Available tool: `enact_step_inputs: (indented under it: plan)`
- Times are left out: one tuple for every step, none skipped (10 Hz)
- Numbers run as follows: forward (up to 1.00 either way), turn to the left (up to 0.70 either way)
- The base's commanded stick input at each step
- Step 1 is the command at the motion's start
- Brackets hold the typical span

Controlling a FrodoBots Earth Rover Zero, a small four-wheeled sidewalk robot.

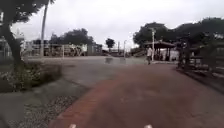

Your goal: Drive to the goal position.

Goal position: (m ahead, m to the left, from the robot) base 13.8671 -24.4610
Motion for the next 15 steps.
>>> enact_step_inputs:
  plan:
    - [1.00,-0.40]
    - [1.00,-0.40]
    - [1.00,-0.40]
    - [1.00,-0.40]
    - [1.00,-0.40]
    - [1.00,-0.40]
    - [1.00,-0.06]
    - [1.00,0.00]
    - [1.00,0.00]
    - [1.00,0.00]
    - [1.00,0.00]
    - [1.00,0.00]
    - [1.00,0.00]
    - [1.00,0.00]
    - [1.00,0.00]
